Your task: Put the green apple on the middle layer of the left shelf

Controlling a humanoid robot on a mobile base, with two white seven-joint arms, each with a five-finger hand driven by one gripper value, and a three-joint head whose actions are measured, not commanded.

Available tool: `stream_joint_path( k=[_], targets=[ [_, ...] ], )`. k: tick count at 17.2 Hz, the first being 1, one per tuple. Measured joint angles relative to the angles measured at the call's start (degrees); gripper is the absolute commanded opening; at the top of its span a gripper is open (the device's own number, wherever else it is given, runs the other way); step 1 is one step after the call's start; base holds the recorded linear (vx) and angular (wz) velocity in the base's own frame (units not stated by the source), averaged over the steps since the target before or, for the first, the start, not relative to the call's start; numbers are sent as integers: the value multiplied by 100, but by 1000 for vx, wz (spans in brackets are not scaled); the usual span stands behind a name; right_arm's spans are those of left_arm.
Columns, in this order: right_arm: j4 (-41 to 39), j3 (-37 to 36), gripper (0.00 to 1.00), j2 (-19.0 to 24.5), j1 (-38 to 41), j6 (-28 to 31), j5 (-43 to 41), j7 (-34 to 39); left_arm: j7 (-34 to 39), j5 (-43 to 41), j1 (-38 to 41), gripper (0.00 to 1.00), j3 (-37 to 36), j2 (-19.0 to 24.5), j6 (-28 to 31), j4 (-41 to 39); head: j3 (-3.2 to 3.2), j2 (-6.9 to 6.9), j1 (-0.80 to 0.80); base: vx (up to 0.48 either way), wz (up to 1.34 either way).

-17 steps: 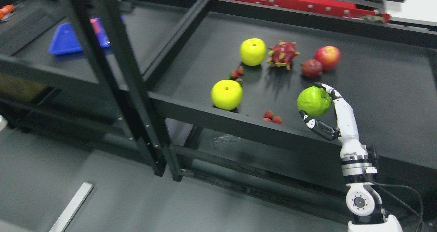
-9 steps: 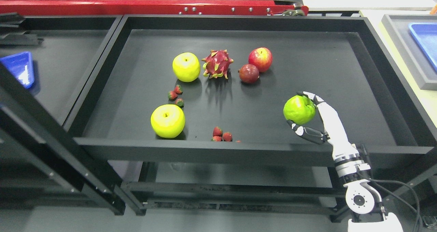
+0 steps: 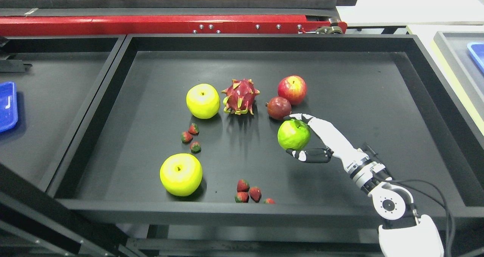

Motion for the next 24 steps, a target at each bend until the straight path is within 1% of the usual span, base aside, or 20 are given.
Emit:
stream_joint_path(
  k=[3,10,11,12,13,14,17,19,20,21,23,24],
  targets=[
    [11,326,2,-199,-187,5,44,436,0,0,0,100,0,0,0,1,0,0,0,183,-65],
    [177,751,4,-544,-619,24,190,748,0,0,0,100,0,0,0,0,0,0,0,92,-45],
    [210,828,6,-569,-648,25,228,803,0,0,0,100,0,0,0,0,0,0,0,38,-17],
    [250,916,19,-584,-696,25,277,822,0,0,1,100,0,0,-1,0,0,0,0,26,-10],
    [294,1001,51,-583,-750,25,322,879,0,0,0,100,0,0,-1,0,0,0,0,26,-10],
    [333,1068,100,-572,-799,29,353,927,0,0,1,100,0,0,-1,-1,0,0,0,0,0],
    [433,1154,100,-536,-846,239,340,1014,0,0,1,100,0,0,-2,-1,0,0,0,0,0],
    [463,1133,100,-520,-836,269,277,1044,0,0,1,100,0,0,-13,-1,0,0,0,0,0],
    [482,1066,100,-492,-832,273,221,950,0,0,1,100,0,0,-21,-1,0,0,0,0,0],
    [495,1020,100,-455,-820,274,150,786,0,0,1,100,0,0,-33,-1,0,0,0,0,0],
    [522,801,100,-324,-697,291,-254,87,0,0,1,100,0,0,-37,-2,0,0,0,1,5],
    [532,696,100,-265,-608,295,-590,-350,0,0,1,100,0,0,-23,-2,0,0,0,2,11]
  ],
)
